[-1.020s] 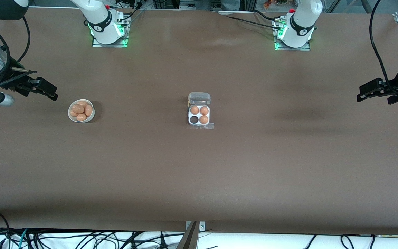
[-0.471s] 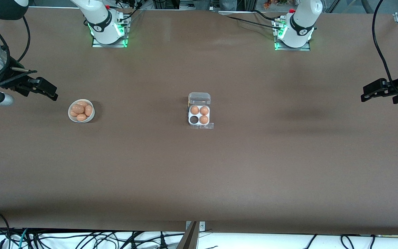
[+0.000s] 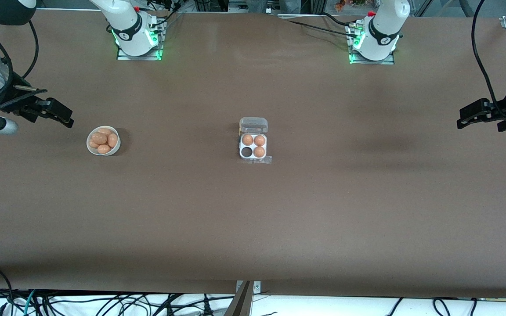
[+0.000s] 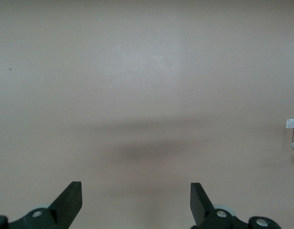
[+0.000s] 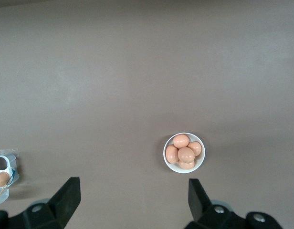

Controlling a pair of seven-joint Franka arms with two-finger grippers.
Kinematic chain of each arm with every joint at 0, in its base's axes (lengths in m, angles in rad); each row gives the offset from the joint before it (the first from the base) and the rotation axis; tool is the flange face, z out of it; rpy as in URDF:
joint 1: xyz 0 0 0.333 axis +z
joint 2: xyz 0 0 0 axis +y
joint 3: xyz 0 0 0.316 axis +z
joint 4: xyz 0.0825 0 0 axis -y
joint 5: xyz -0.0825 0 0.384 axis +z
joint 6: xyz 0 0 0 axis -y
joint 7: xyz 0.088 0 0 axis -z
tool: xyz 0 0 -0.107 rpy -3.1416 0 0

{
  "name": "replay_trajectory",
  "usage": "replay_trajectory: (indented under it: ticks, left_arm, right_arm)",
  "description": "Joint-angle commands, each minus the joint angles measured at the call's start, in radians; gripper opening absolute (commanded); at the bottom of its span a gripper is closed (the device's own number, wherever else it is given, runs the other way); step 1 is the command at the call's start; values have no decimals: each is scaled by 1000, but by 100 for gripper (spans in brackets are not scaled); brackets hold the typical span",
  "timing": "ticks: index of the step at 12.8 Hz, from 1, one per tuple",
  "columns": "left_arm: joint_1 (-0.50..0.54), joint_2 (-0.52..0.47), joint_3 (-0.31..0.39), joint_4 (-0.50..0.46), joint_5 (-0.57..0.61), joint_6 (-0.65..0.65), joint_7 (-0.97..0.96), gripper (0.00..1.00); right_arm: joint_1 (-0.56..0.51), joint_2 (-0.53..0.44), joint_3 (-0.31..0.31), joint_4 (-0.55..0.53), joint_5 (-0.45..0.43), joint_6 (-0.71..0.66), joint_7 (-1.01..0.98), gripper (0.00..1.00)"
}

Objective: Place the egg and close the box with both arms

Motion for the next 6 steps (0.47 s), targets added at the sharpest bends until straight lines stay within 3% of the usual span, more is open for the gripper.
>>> replay_trajectory:
  ticks: [1,6]
  left_arm:
    - [1,-4,-2,11,21,-6,15,100]
    - [10,-4,2,3,23,-5,13,100]
  right_arm:
    - [-10,-18,9,-11,16,-5,5,100]
    - [-10,-17,9,-11,16,-5,5,100]
